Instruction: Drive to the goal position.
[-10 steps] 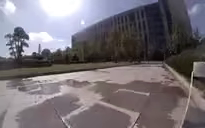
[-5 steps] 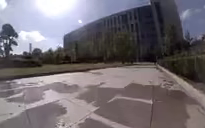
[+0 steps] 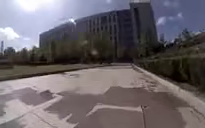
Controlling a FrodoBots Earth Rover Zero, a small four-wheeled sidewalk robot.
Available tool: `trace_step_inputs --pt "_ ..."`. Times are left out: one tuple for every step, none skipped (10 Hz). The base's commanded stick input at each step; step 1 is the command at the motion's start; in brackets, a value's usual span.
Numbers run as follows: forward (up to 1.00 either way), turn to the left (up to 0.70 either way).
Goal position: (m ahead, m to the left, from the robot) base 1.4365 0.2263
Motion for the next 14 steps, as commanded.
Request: trace_step_inputs --pt "0.7 -0.35" --pt "0.7 -0.35" --pt "0.7 -0.35" --pt "0.7 -0.35" --pt "0.7 -0.35" --pt "0.7 -0.35" --pt "0.7 -0.35" --pt "0.7 -0.29" --pt "0.7 -0.07" --pt "0.7 -0.01" --pt "0.7 0.0" --pt "0.7 0.0" --pt "0.7 0.0" --pt "0.7 0.0"
